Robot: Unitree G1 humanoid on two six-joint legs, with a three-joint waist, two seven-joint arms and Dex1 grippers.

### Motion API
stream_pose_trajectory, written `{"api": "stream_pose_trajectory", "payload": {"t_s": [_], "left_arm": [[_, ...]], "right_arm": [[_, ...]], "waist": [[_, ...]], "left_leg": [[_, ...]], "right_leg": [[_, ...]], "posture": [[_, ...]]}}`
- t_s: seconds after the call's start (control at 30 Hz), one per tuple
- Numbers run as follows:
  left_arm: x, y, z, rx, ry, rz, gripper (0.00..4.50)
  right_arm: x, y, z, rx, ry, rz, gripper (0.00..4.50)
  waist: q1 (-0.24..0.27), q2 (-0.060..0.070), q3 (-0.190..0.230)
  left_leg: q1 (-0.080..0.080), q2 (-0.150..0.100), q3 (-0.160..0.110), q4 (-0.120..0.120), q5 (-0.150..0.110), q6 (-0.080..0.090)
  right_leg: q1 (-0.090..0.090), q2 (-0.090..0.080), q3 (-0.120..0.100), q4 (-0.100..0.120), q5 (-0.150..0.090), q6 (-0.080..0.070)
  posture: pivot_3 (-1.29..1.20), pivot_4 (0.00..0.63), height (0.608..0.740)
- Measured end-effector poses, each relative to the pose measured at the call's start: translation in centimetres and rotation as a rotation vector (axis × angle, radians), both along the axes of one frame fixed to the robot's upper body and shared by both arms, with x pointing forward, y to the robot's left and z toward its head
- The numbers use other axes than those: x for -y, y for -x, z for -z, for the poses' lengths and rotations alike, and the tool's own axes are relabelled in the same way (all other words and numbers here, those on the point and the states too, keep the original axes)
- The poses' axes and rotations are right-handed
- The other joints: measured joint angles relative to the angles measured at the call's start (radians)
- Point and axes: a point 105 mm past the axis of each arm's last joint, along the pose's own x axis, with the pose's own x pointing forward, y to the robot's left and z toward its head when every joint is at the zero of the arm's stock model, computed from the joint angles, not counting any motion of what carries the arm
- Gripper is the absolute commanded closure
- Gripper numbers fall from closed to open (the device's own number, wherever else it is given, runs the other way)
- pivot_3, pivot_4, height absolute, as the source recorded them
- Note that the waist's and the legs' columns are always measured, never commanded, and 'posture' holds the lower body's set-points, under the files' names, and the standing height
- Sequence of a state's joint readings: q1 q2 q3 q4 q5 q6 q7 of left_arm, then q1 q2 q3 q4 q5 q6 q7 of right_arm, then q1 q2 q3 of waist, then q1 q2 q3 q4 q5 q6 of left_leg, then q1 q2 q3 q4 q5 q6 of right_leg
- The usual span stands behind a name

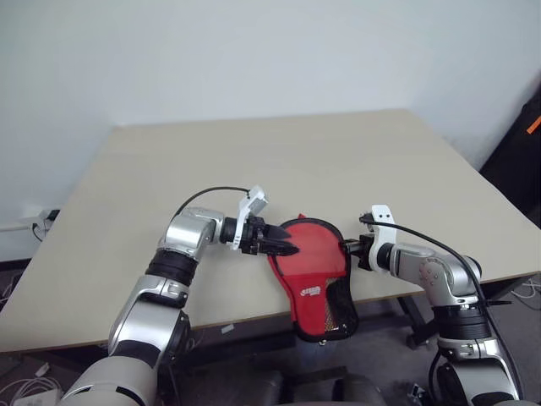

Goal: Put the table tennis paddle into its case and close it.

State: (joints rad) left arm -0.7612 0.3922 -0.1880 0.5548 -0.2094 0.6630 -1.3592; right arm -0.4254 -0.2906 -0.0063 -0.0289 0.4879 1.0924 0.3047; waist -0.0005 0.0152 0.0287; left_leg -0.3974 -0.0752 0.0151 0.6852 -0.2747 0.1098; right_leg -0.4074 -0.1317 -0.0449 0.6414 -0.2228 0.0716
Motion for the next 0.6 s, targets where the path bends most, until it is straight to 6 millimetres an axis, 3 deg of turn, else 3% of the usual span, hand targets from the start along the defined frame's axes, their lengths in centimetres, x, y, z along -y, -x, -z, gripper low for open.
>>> {"api": "stream_pose_trajectory", "payload": {"t_s": [0.17,0.3,0.43,0.6], "left_arm": [[0.0,0.8,1.4,-0.042,-0.021,0.002,0.68],[-0.2,1.0,1.8,-0.06,-0.027,-0.005,0.68],[-0.3,1.1,1.7,-0.056,-0.03,-0.005,0.68],[-0.6,1.4,2.1,-0.079,-0.036,-0.012,0.68]], "right_arm": [[-0.4,-0.4,-0.7,0.021,-0.064,0.02,4.47],[0.1,-2.0,-3.3,0.106,-0.111,0.093,4.47],[2.1,-4.3,-6.3,0.211,-0.146,0.243,4.47],[4.9,-6.5,-7.7,0.251,-0.173,0.444,4.47]], "waist": [[0.0,0.0,0.0],[0.002,0.0,0.001],[0.004,0.0,0.001],[0.0,0.0,0.001]], "left_leg": [[0.0,0.001,0.0,0.0,0.0,0.0],[0.0,0.001,0.0,0.001,0.0,-0.001],[0.0,0.001,0.0,0.0,0.0,-0.001],[-0.002,0.001,0.001,-0.002,0.002,-0.003]], "right_leg": [[-0.003,0.006,0.006,0.001,0.001,-0.002],[-0.004,0.008,0.008,0.0,0.003,-0.005],[-0.005,0.008,0.009,0.0,0.004,-0.006],[-0.009,0.01,0.012,0.001,0.004,-0.007]], "posture": [[0.0,0.0,0.701],[0.0,0.0,0.701],[0.0,0.0,0.701],[0.0,0.0,0.701]]}}
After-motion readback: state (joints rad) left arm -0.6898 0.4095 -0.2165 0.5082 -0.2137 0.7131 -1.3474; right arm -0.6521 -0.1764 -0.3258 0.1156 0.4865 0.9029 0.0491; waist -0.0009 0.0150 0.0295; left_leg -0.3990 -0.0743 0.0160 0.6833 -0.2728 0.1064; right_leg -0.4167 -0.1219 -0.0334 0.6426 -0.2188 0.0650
